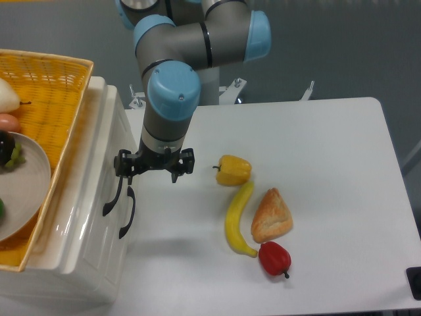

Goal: Slide the top white drawer open

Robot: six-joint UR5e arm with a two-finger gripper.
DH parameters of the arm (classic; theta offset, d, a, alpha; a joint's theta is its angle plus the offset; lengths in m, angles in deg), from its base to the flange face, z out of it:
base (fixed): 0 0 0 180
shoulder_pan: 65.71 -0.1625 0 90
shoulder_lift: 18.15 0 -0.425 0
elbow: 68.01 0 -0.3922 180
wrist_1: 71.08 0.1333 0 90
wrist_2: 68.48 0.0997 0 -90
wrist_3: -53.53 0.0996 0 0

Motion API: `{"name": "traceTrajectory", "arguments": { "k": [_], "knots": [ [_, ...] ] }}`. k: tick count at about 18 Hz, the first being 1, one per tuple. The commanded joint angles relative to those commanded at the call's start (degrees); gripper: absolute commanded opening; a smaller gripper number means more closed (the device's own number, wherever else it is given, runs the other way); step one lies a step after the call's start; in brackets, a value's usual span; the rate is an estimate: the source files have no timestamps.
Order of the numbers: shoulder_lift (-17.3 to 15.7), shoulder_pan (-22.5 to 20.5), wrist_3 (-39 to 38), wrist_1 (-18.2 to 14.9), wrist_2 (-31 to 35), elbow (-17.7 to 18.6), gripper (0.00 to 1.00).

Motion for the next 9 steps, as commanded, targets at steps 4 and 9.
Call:
{"name": "traceTrajectory", "arguments": {
  "k": [4, 9],
  "knots": [
    [0.1, -0.1, 0.2, 0.0, -1.0, -0.3, 1.0],
    [0.1, -0.4, 0.8, 0.4, -2.4, -0.5, 1.0]
  ]
}}
